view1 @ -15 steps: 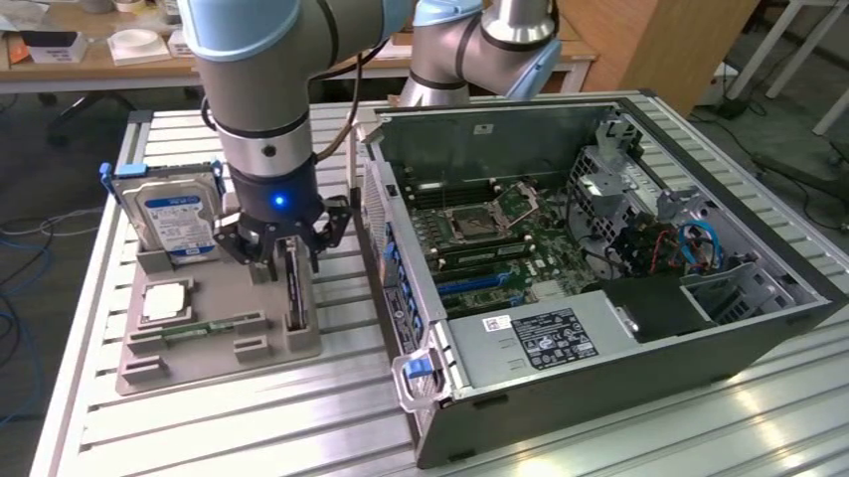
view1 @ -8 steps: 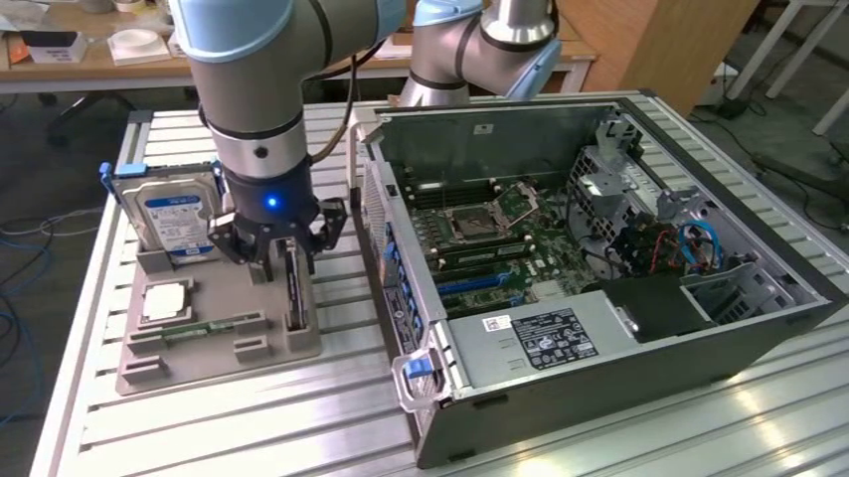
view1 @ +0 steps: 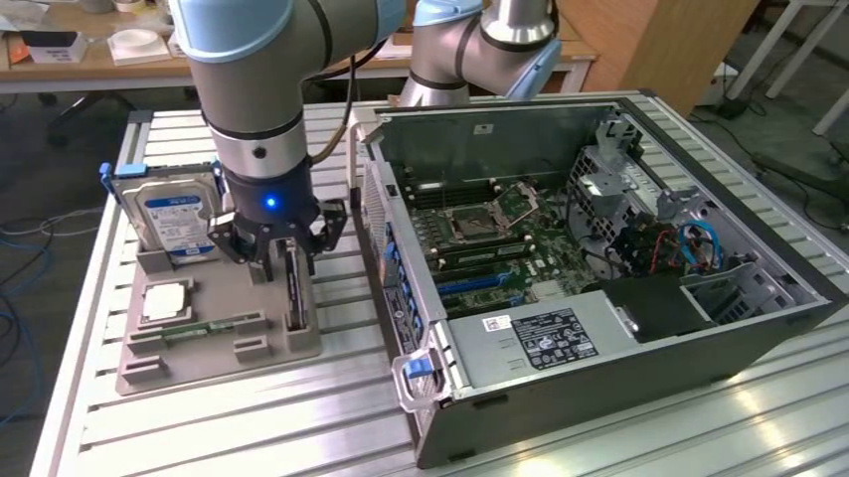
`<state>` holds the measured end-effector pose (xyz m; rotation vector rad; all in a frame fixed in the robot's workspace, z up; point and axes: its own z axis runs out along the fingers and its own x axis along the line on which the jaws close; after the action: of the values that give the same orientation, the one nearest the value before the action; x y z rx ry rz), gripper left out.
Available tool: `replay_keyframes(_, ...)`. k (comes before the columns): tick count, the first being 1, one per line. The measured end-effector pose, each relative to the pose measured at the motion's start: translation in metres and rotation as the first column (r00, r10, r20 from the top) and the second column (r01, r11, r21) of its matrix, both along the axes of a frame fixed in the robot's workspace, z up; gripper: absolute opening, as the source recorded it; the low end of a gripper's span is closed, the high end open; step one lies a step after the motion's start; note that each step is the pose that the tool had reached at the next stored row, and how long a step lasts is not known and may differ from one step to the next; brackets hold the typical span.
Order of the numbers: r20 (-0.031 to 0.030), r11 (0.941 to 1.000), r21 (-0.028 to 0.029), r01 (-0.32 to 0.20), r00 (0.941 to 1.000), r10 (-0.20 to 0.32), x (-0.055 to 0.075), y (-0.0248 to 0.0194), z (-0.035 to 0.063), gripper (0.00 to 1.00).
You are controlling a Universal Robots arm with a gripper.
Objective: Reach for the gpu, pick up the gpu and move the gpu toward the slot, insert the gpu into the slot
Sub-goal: 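Pick up the gpu and move the gpu toward the slot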
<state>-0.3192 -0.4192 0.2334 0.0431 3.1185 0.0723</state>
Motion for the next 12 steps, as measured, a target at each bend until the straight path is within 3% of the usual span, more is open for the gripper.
replay_keyframes(8,0.0,1.0,0.0,0.0,1.0,0.0,0.0,0.0,0.0,0.53)
replay_keyframes(9,0.0,1.0,0.0,0.0,1.0,0.0,0.0,0.0,0.0,0.51)
replay_keyframes(11,0.0,1.0,0.0,0.0,1.0,0.0,0.0,0.0,0.0,0.39)
replay_keyframes(12,0.0,1.0,0.0,0.0,1.0,0.0,0.0,0.0,0.0,0.39)
